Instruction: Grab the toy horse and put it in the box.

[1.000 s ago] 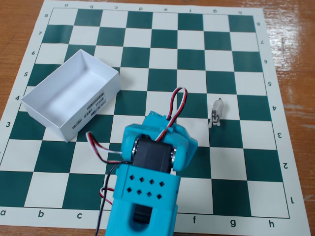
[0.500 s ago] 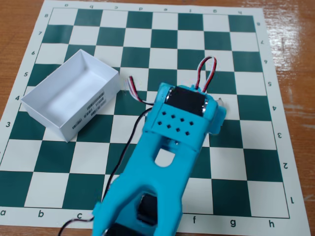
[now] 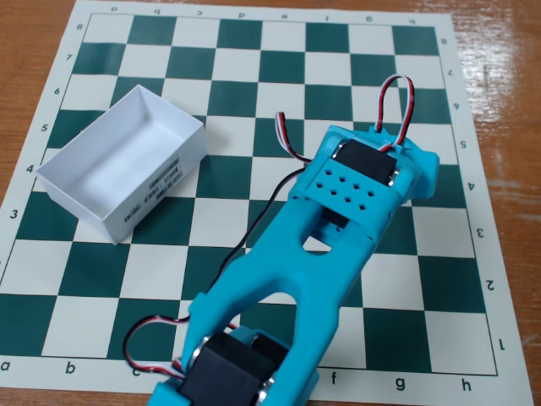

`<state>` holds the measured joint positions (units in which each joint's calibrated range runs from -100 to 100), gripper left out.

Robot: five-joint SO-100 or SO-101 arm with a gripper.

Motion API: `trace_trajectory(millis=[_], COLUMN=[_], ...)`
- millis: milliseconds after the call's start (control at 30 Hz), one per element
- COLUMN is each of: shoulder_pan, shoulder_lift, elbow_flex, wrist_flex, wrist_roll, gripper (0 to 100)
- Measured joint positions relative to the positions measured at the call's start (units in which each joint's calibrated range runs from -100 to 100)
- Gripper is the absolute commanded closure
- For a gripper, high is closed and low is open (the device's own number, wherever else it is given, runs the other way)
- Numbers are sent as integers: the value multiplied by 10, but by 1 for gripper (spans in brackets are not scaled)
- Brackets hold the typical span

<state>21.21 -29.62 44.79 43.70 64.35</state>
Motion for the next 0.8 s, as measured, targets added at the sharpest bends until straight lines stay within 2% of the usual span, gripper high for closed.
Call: trace_trajectory(millis=[800], shoulder_pan=[0], shoulder_lift=[216], elbow_flex=[-51], wrist_flex=[-87], wrist_roll=[8], gripper=[78])
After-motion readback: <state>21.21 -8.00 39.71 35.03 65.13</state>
